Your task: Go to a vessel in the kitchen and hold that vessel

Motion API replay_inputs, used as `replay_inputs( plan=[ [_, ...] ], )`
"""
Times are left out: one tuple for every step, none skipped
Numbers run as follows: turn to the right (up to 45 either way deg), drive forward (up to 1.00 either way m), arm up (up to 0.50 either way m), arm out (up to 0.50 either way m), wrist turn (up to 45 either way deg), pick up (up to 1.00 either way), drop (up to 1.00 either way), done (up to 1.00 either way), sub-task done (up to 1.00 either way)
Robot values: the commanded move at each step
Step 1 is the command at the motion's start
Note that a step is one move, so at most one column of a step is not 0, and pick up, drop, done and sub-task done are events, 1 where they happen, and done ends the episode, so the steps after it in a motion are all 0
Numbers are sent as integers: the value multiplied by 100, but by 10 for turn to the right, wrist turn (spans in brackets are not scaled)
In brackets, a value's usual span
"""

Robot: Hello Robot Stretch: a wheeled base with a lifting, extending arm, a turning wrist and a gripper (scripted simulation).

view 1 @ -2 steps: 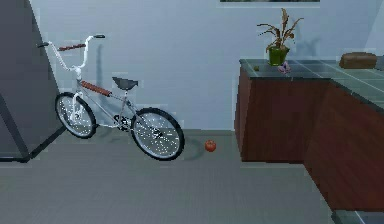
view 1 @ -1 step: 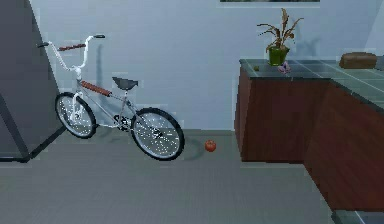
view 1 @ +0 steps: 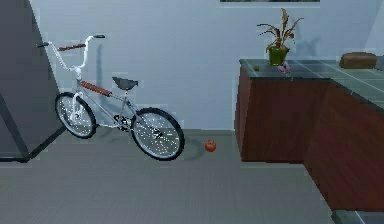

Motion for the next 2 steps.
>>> replay_inputs(
  plan=[
    [0,0,0,0,450,0,0,0,0],
    [0,0,0,0,450,0,0,0,0]
  ],
)
